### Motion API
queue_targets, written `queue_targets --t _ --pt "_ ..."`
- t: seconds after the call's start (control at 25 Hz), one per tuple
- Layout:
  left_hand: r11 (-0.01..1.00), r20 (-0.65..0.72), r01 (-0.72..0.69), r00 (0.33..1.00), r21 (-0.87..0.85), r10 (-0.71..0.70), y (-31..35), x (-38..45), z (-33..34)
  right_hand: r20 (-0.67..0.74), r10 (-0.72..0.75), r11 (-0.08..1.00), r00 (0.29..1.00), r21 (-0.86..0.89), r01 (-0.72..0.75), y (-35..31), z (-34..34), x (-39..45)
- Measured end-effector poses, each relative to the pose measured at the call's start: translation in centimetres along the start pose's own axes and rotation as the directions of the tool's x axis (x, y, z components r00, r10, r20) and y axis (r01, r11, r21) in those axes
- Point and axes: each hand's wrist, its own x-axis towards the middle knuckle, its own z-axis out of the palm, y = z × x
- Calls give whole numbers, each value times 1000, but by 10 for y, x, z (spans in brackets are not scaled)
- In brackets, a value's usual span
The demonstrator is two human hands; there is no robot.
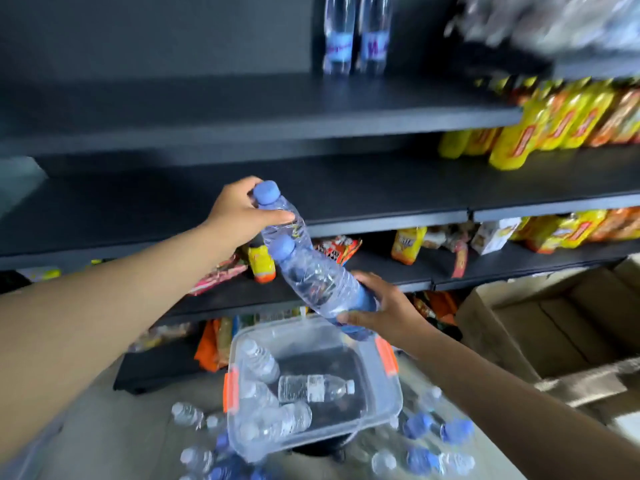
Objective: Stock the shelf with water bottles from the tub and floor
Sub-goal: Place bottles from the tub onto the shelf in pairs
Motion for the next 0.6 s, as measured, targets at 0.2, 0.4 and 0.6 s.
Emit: queue_targets --t 0.2,0.4,0.6 --pt "996 -106 -85 991 -19 82 123 14 -36 -72 -185 953 980 231 197 -125 -37 15" --pt "978 -206 -190 964 -84 169 206 63 -41 -209 -290 873 934 341 348 -208 -83 63" --pt "977 -288 -194 944 -89 161 234 148 -11 -366 -268 818 891 403 411 -217 -133 145"
